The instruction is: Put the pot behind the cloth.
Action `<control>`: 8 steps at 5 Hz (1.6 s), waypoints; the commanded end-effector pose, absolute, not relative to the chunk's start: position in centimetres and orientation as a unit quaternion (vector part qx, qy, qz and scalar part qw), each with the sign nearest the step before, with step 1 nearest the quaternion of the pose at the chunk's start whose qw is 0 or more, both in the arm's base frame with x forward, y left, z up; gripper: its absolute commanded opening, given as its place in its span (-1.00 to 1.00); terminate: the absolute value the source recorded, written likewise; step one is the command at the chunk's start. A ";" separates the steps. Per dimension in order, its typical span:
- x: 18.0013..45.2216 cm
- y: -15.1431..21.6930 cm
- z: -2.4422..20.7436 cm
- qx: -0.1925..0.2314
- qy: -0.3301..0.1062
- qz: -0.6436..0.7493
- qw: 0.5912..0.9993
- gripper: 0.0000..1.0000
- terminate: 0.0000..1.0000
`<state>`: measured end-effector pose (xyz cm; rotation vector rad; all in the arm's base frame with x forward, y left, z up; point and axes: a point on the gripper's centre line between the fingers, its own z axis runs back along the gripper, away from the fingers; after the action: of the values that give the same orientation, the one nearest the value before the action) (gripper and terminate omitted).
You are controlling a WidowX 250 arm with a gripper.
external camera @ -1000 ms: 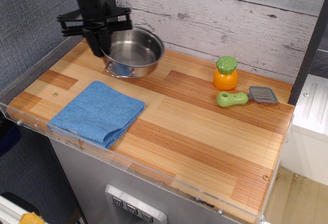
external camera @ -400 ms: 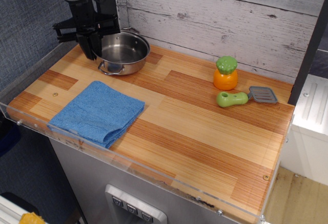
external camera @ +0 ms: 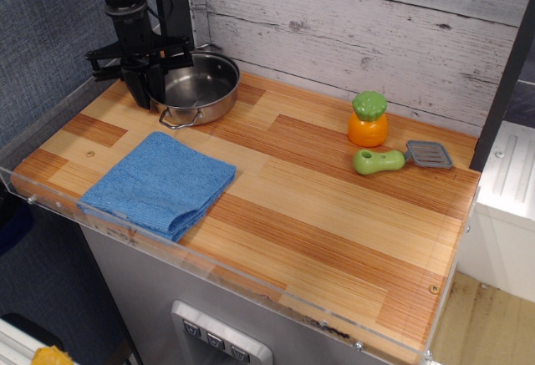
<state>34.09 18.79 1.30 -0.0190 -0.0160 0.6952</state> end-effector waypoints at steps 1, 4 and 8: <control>33.4 19.1 2.9 -0.003 -0.021 0.332 0.943 1.00 -1.00; 33.7 18.9 5.4 -0.003 -0.048 0.321 0.946 1.00 -1.00; 34.5 14.4 11.6 -0.011 -0.101 0.317 0.943 1.00 -1.00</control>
<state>35.12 13.97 9.49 -0.0310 -0.1482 0.6463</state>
